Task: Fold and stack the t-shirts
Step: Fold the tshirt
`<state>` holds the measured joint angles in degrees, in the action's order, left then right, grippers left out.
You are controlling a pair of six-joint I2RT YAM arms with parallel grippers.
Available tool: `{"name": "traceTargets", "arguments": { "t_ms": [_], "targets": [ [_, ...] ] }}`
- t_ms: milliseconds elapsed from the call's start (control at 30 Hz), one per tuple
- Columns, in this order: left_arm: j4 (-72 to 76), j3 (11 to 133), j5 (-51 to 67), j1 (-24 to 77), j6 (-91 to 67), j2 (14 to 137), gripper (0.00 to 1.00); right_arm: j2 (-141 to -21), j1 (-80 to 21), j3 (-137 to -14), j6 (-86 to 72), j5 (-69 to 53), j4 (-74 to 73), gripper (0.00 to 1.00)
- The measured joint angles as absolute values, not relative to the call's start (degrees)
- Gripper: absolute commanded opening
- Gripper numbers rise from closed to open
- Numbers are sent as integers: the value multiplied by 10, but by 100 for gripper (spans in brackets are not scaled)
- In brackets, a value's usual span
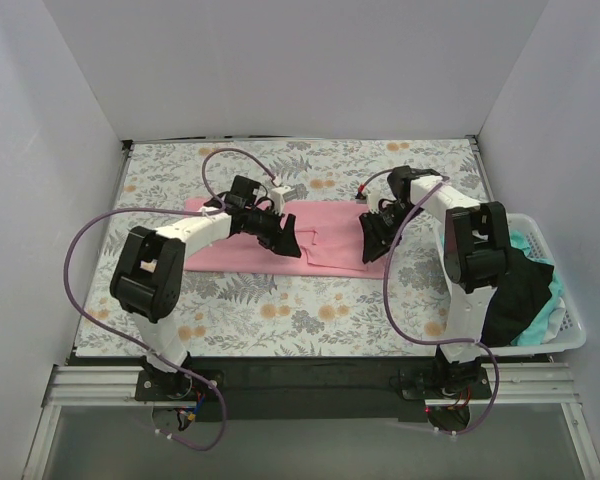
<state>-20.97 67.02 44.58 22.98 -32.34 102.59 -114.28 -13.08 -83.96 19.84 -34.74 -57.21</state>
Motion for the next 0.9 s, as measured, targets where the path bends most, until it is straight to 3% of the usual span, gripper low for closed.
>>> {"name": "traceTargets", "arguments": {
  "t_ms": [467, 900],
  "targets": [
    [-136, 661, 437, 266, -456, 1109, 59, -1186, -138, -809, 182, -344, -542, 43],
    [-113, 669, 445, 280, -491, 1134, 50, -1186, -139, -809, 182, -348, -538, 36]
  ]
}}
